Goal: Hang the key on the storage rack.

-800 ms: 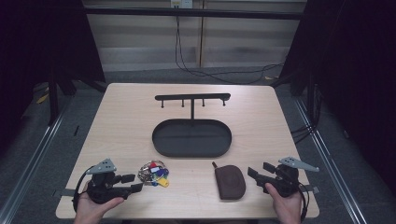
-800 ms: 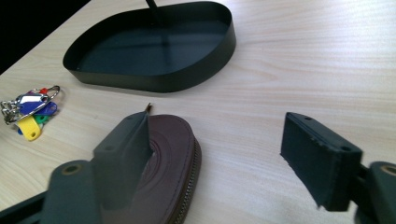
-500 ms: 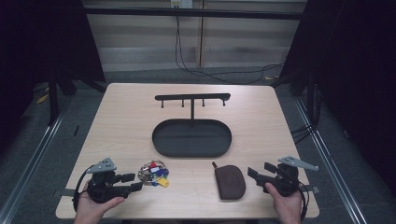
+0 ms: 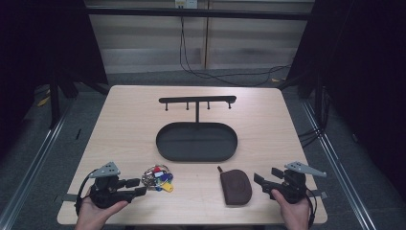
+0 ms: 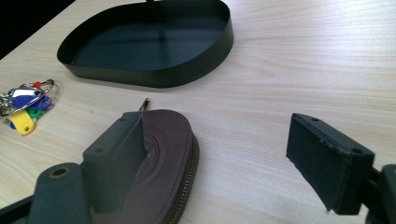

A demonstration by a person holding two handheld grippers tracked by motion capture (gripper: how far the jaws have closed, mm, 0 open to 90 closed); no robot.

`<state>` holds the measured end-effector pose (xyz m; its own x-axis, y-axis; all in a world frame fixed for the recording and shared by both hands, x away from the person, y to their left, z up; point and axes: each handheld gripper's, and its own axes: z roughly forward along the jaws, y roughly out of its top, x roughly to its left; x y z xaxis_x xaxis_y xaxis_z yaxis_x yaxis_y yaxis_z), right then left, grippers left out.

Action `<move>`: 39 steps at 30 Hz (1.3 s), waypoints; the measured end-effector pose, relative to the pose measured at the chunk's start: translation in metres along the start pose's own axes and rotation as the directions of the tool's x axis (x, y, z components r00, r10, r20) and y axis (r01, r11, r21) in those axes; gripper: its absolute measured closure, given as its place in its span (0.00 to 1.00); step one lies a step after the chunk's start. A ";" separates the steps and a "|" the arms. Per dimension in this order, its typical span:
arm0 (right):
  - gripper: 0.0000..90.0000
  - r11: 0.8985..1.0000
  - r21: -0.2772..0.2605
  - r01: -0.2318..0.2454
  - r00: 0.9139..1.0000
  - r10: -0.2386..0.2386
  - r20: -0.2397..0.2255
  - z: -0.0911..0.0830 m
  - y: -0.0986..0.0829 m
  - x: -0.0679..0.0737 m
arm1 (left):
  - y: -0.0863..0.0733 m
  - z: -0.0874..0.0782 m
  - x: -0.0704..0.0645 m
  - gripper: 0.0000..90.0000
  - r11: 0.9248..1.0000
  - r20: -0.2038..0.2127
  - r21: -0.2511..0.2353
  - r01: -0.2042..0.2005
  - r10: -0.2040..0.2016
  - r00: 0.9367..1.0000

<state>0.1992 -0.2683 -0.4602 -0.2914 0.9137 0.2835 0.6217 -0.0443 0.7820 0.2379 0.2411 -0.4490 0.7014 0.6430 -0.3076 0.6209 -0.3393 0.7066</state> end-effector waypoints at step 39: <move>0.16 1.000 0.021 0.013 1.000 -0.014 0.019 0.003 -0.001 0.001 | 0.080 0.019 -0.018 0.76 0.957 0.014 0.273 -0.099 0.099 0.995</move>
<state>0.2009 -0.2663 -0.4626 -0.2857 0.9219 0.2617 0.6328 -0.0236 0.7740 0.2820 0.1892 -0.3990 0.7639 0.5970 -0.2450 0.6206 -0.5757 0.5324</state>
